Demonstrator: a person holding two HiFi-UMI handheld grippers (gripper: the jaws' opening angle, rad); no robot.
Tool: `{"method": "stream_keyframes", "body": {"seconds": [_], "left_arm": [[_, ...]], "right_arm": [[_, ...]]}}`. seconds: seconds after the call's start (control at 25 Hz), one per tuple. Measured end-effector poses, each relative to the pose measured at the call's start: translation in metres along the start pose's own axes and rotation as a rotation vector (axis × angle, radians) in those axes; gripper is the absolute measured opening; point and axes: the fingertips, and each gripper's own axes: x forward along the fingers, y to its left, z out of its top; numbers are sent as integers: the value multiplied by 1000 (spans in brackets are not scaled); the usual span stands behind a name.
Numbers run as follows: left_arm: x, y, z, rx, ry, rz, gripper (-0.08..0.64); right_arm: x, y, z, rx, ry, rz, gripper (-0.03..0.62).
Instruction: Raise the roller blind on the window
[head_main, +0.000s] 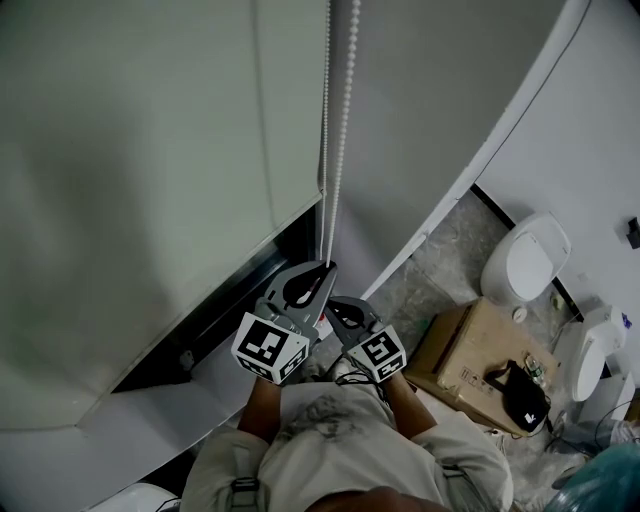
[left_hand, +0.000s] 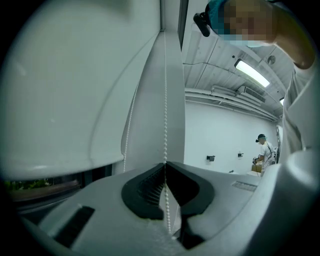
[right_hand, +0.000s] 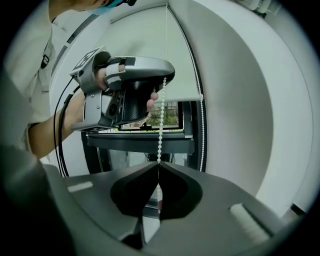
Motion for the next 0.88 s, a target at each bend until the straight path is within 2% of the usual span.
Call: {"method": "stream_keyframes", "body": {"seconds": [0.56,0.88], "left_arm": [[-7,-9,-61,-61,66,1,19],[-9,-19,-64,-56,61,-4,15]], "right_arm": [[-6,4,-61,22,115,13,11],[-12,8,-63,14,109,8,12]]}}
